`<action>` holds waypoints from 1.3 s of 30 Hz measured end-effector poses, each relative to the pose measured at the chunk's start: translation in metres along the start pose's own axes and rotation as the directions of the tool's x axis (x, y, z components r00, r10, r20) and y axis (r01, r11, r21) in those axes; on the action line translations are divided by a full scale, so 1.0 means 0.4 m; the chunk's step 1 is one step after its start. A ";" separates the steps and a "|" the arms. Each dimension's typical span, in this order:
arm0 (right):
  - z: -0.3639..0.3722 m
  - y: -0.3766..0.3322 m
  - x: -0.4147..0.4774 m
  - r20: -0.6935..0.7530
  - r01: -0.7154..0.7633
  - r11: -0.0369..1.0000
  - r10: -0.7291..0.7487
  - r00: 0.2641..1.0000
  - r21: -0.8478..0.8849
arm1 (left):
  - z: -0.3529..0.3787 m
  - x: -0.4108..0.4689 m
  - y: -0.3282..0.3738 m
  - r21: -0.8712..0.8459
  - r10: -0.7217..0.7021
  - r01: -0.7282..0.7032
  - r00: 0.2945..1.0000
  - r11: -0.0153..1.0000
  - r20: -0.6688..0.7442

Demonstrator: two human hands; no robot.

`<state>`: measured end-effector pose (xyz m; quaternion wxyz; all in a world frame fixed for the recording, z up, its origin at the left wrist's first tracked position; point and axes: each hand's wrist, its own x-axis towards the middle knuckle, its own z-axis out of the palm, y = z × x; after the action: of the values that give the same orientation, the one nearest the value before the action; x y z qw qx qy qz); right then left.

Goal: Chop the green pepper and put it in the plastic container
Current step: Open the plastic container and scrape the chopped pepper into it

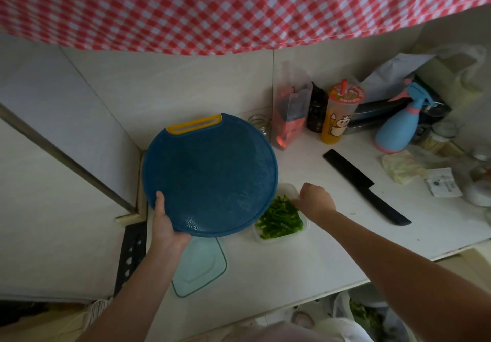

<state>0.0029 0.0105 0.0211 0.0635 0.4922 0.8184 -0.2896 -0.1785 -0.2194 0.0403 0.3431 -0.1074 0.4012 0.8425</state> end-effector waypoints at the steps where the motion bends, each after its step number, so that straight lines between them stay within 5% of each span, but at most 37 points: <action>1: -0.001 -0.005 0.005 0.048 -0.007 0.999 0.009 0.999 -0.033 | -0.004 0.000 0.001 0.000 -0.003 0.003 1.000 1.000 0.006; 5: -0.019 -0.009 0.006 0.195 0.003 0.999 0.005 0.981 -0.040 | -0.026 -0.004 0.010 0.024 -0.011 0.010 1.000 1.000 0.026; 9: -0.076 0.034 -0.011 0.080 0.021 0.998 -0.017 0.997 -0.052 | -0.048 -0.006 0.030 0.056 -0.044 0.042 0.999 0.998 0.031; 16: -0.248 0.135 -0.028 -0.105 -0.176 0.982 0.169 0.980 -0.071 | -0.038 -0.016 0.043 0.143 -0.079 0.067 0.994 0.987 0.081; 24: -0.325 0.187 -0.031 -0.191 -0.247 0.906 0.325 0.926 0.345 | 0.011 -0.042 -0.008 0.277 -0.263 0.236 0.963 0.931 0.063; 28: -0.311 0.187 -0.055 -0.162 -0.222 0.892 0.305 0.939 0.393 | 0.041 -0.063 -0.067 0.337 -0.365 0.339 0.931 0.878 0.015; 35: -0.275 0.153 -0.066 -0.107 -0.220 0.963 0.238 0.965 0.158 | 0.051 -0.074 -0.166 0.345 -0.440 0.441 0.894 0.829 -0.085; 39: -0.254 0.127 -0.054 0.038 -0.251 0.950 0.248 0.968 0.187 | 0.051 -0.068 -0.203 0.331 -0.427 0.457 0.890 0.826 -0.161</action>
<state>0.0749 0.0662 0.0924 0.0578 0.5936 0.7177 -0.3595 -0.1025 -0.1815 0.0174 0.5263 -0.1662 0.5258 0.6473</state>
